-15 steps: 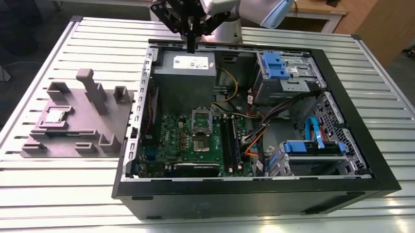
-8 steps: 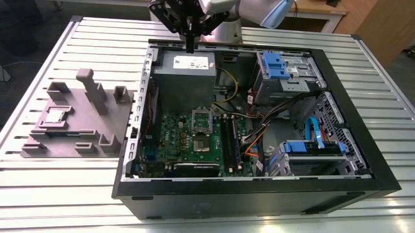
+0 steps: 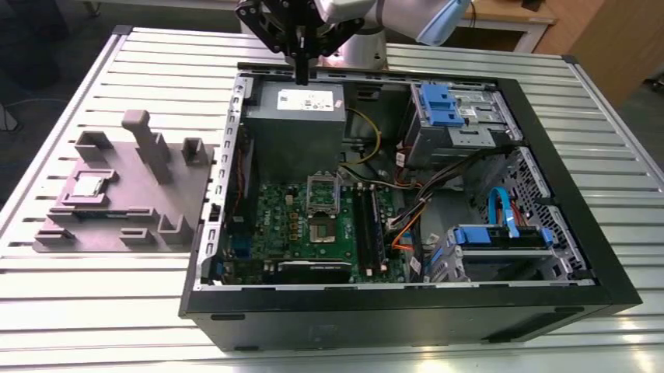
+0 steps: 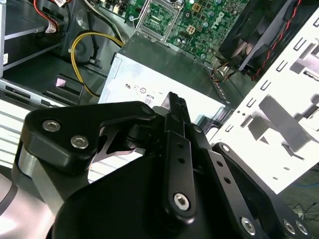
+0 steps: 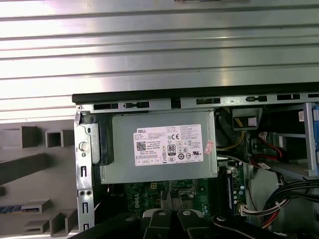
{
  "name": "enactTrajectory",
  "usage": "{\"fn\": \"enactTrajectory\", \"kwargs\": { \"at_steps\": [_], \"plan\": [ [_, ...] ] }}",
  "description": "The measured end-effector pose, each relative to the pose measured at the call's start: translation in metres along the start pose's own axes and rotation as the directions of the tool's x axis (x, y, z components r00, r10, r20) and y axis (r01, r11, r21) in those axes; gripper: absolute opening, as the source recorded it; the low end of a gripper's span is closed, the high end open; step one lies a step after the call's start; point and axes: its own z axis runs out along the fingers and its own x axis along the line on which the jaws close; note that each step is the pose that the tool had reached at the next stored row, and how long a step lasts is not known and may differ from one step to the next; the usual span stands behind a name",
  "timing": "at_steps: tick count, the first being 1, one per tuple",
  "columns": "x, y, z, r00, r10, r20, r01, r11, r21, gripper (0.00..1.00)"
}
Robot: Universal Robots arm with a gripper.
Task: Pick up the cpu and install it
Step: 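Reach for the cpu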
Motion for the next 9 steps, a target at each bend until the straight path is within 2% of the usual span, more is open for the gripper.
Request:
{"fn": "enactTrajectory", "kwargs": {
  "at_steps": [9],
  "plan": [
    [0.0045, -0.0003, 0.0, 1.0, 0.0, 0.0, 0.0, 1.0, 0.0, 0.1]
  ]
}}
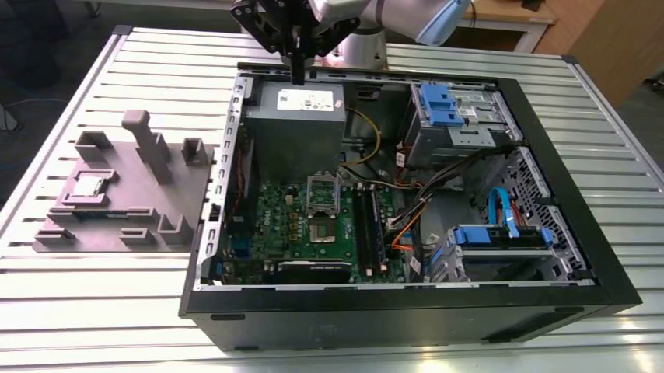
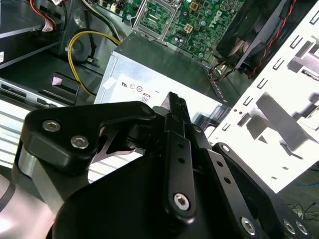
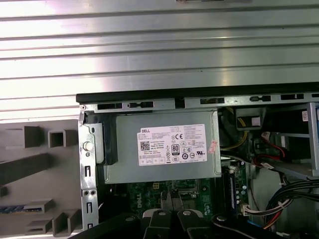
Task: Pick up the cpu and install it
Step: 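Reach for the cpu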
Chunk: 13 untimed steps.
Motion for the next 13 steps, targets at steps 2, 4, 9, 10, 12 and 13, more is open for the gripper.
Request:
{"fn": "enactTrajectory", "kwargs": {
  "at_steps": [2, 4, 9, 10, 12, 13],
  "plan": [
    [0.0008, -0.0001, 0.0, 1.0, 0.0, 0.0, 0.0, 1.0, 0.0001, 0.1],
    [0.0015, -0.0001, 0.0, 1.0, 0.0, 0.0, 0.0, 1.0, 0.0, 0.1],
    [0.0083, -0.0007, 0.0004, 1.0, 0.0, 0.0, 0.0, 1.0, 0.0, 0.1],
    [0.013, -0.001, 0.0005, 1.0, 0.0, 0.0, 0.0, 1.0, 0.0, 0.1],
    [0.0133, -0.0011, 0.0005, 1.0, 0.0, 0.0, 0.0, 1.0, 0.0, 0.1],
    [0.0138, -0.0011, 0.0005, 1.0, 0.0, 0.0, 0.0, 1.0, 0.0, 0.1]
  ]
}}
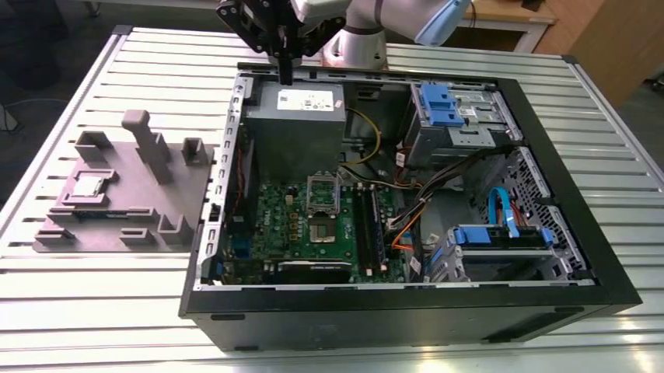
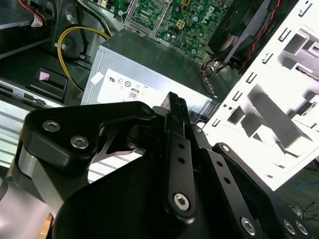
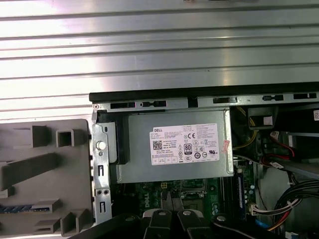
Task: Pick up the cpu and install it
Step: 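Reach for the cpu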
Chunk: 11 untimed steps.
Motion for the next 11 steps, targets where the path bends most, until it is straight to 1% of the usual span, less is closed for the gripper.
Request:
{"fn": "enactTrajectory", "kwargs": {
  "at_steps": [7, 9, 11],
  "plan": [
    [0.0015, -0.0001, 0.0001, 1.0, 0.0, 0.0, 0.0, 1.0, 0.0, 0.1],
    [0.0037, -0.0003, 0.0004, 1.0, 0.0, 0.0, 0.0, 1.0, 0.0001, 0.1],
    [0.0039, -0.0003, 0.0005, 1.0, 0.0, 0.0, 0.0, 1.0, 0.0, 0.1]
  ]
}}
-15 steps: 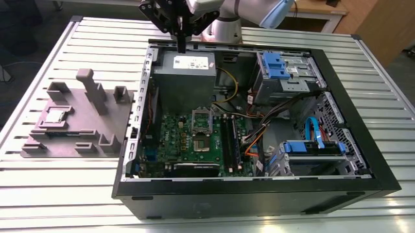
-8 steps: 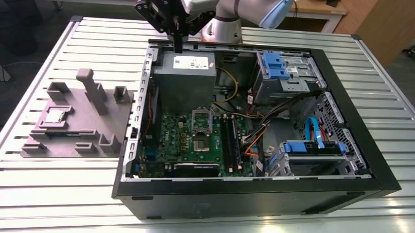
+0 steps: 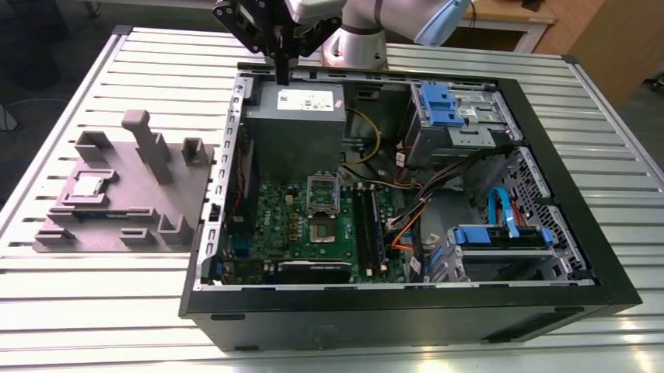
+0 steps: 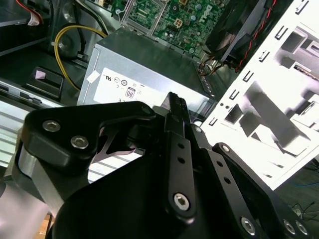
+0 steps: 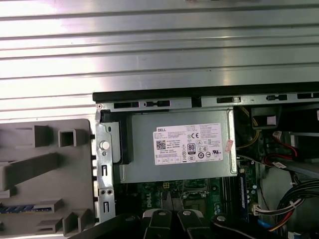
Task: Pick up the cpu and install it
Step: 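Reach for the cpu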
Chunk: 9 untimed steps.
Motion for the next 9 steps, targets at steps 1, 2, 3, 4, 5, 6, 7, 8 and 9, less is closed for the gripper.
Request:
{"fn": "enactTrajectory", "kwargs": {
  "at_steps": [1, 2, 3, 4, 5, 6, 7, 8, 9],
  "plan": [
    [0.0001, 0.0, 0.0, 1.0, 0.0, 0.0, 0.0, 1.0, 0.0, 0.1],
    [0.0001, 0.0, 0.0, 1.0, 0.0, 0.0, 0.0, 1.0, 0.0, 0.1],
    [0.0004, -0.0001, 0.0005, 1.0, 0.0, -0.0001, 0.0, 1.0, 0.0, 0.1],
    [0.0013, -0.0001, 0.0009, 1.0, 0.0, -0.0001, 0.0, 1.0, 0.0, 0.1],
    [0.0013, -0.0002, 0.0009, 1.0, 0.0, -0.0001, 0.0, 1.0, 0.0, 0.1],
    [0.0015, -0.0002, 0.001, 1.0, 0.0, -0.0001, 0.0, 1.0, 0.0, 0.1],
    [0.0017, -0.0002, 0.001, 1.0, 0.0, 0.0, 0.0, 1.0, -0.0001, 0.1],
    [0.0018, -0.0002, 0.0011, 1.0, 0.0, 0.0, 0.0, 1.0, -0.0001, 0.1],
    [0.0019, -0.0002, 0.0011, 1.0, 0.0, 0.0, 0.0, 1.0, -0.0001, 0.1]
  ]
}}
